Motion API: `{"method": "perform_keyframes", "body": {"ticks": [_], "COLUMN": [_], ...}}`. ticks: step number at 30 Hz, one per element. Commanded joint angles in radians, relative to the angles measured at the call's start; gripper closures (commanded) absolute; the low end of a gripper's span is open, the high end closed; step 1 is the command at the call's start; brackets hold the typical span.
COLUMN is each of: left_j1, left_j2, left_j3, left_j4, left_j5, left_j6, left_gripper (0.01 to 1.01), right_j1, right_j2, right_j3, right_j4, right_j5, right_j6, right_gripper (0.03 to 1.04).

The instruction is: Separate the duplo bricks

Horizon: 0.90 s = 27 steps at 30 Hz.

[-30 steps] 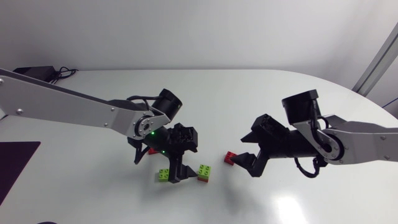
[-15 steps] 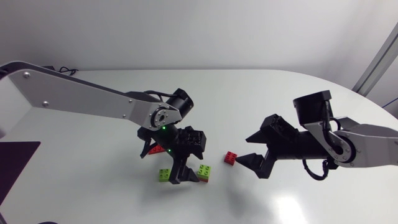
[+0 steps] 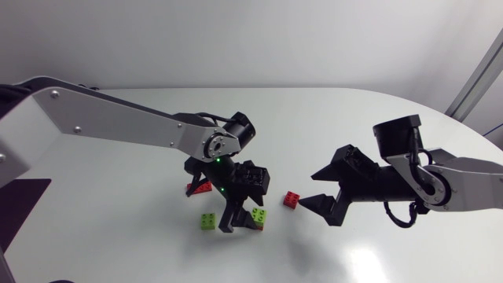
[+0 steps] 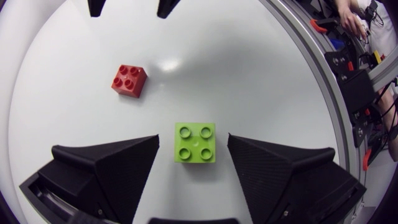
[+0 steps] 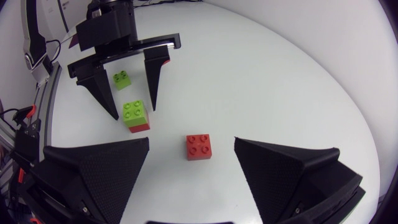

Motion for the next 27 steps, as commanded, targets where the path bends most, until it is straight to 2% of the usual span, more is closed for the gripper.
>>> {"method": "perform_keyframes", "body": {"ticks": [1,3,4,11,17,21,27], "left_j1": [-0.011,-0.014,-0.016,-0.023,-0.032,-0.014,0.049], "left_j2": [0.027,0.027,0.027,0.027,0.024,-0.031,-0.152], "left_j3": [0.027,0.027,0.025,0.018,-0.005,-0.002,0.008], "left_j4": [-0.019,-0.02,-0.022,-0.023,-0.02,-0.013,-0.019], "left_j5": [0.006,0.006,0.006,0.005,-0.013,-0.007,0.126], "left_j6": [0.04,0.043,0.046,0.048,0.056,0.025,-0.082], "left_gripper": [0.466,0.607,0.62,0.639,0.697,0.698,0.697], "right_j1": [-0.011,-0.014,-0.014,-0.014,-0.014,-0.011,0.017], "right_j2": [0.007,0.006,0.006,0.004,-0.016,-0.04,-0.105], "right_j3": [-0.025,-0.027,-0.028,-0.043,-0.053,-0.065,-0.06], "right_j4": [-0.014,-0.016,-0.014,-0.013,-0.014,-0.016,-0.04], "right_j5": [-0.009,-0.01,-0.012,-0.016,-0.019,-0.019,-0.047], "right_j6": [-0.031,-0.034,-0.035,-0.045,-0.043,-0.028,0.038], "right_gripper": [0.08,0.08,0.08,0.08,0.08,0.08,0.08]}}
